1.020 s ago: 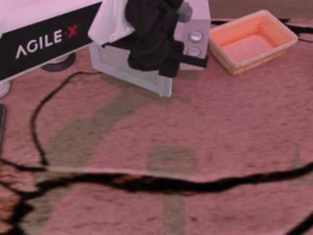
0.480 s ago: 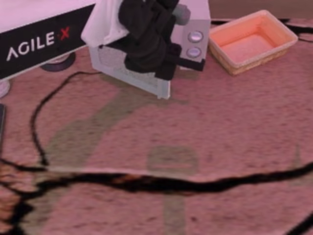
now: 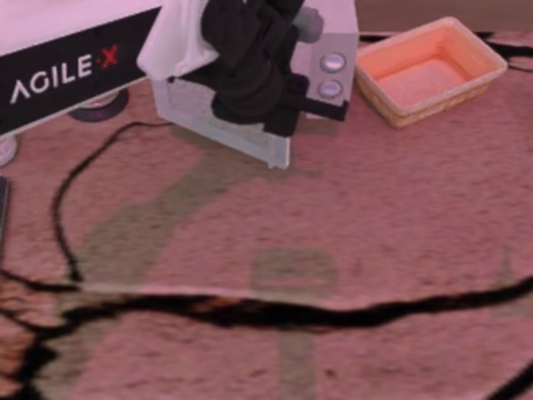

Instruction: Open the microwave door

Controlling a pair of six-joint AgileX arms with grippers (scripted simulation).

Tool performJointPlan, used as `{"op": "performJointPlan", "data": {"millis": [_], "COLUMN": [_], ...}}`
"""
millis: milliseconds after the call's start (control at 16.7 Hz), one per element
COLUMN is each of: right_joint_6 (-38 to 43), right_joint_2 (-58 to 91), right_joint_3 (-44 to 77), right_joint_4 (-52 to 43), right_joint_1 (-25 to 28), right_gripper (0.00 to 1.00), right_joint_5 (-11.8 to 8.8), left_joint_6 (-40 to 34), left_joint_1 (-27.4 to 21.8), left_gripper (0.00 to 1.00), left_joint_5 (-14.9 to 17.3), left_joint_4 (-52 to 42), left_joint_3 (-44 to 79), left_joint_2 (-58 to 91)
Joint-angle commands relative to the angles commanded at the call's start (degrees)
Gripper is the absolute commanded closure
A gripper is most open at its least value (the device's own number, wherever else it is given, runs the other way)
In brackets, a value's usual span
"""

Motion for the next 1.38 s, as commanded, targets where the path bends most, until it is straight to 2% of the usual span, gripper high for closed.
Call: {"op": "performJointPlan", "data": {"millis": [660,840,1140,1380], "right_joint_6": [0.00,0.00,0.00,0.00], "right_joint_2": [0.00,0.00,0.00,0.00], "right_joint_3": [0.00,0.00,0.00,0.00], "right_joint_4": [0.00,0.00,0.00,0.00], "right_joint_1": [0.00,0.00,0.00,0.00], "right_gripper": [0.00,0.00,0.00,0.00], "right_joint_5": [0.00,0.00,0.00,0.00], "left_joint_6": [0.00,0.50,5.68,6.52], "left_joint_1": [0.00,-0.12,1.39,1.59], "left_gripper": [1.00,1.00,1.00,1.00], "left_joint_5": [0.00,0.73,3.34,3.72], "left_joint_4": [0.00,0.16,2.20,2.25], "left_joint_3": [0.00,-0.86,-5.24,-6.13], "left_joint_2": [0.00,-0.36,-4.17,-4.46]}}
